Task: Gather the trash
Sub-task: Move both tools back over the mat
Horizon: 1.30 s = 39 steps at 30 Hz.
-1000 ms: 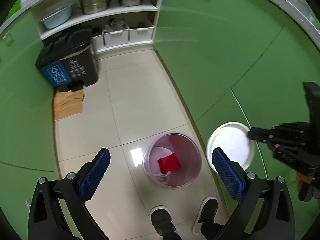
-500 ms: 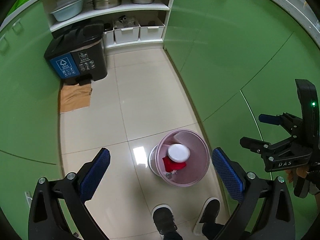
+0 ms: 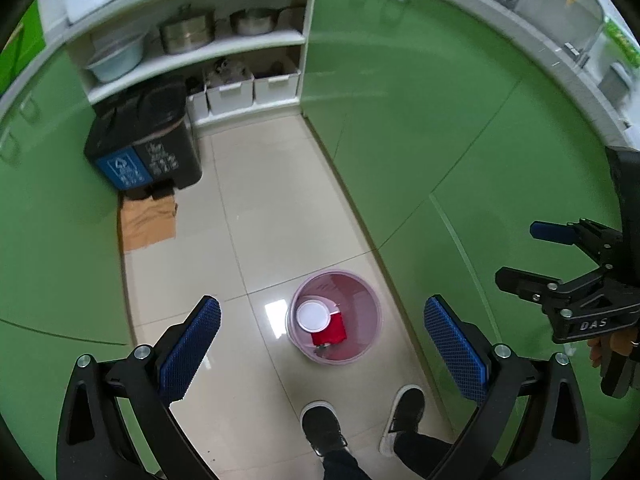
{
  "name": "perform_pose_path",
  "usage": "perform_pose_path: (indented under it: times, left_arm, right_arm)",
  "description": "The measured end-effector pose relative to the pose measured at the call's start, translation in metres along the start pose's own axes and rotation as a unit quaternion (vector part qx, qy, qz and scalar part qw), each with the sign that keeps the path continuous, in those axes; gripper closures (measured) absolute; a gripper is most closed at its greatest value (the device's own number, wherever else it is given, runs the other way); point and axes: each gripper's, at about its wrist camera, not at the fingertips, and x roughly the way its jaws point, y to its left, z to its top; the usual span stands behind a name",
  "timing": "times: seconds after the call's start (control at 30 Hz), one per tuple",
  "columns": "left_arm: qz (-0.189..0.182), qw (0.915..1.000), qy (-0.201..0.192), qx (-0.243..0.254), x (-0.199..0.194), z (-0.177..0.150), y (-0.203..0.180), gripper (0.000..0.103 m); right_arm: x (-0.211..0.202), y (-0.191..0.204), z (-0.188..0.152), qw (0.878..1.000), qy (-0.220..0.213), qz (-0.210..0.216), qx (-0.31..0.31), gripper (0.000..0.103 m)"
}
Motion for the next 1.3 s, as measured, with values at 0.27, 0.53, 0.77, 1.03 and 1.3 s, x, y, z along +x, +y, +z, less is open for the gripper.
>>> perform_pose_path:
  times: [0.27,0.53,0.77,1.03,1.3]
  left_arm:
    - [-0.014,0.9989,-0.019,0.04,-0.105,0.039,-0.051,0.005]
    - [-0.05,0.9904,-0.066,0.111,-0.185,0.077,-0.125,0.005]
    - [-0.098,0.9734,-0.086,0.188,-0.203,0.098,-0.216,0.005]
    - [-0.137,0.955,-0.083,0.25,-0.191,0.11,-0.328,0.005]
    - [-0.145,0.95,-0.052,0.272,-0.153,0.125,-0.403,0.005]
  right_arm:
    - [-0.159,-0.017,0.006,0.998,-0.046,-0.014,0.038,0.003]
    - [-0.287,-0.076,-0.028,0.984,-0.11,-0.069,0.118,0.003]
    - [-0.351,-0.149,-0.088,0.962,-0.142,-0.123,0.2,0.003]
    - [-0.39,-0.229,-0.15,0.941,-0.154,-0.154,0.26,0.003]
    - [-0.39,-0.276,-0.166,0.943,-0.145,-0.144,0.263,0.003]
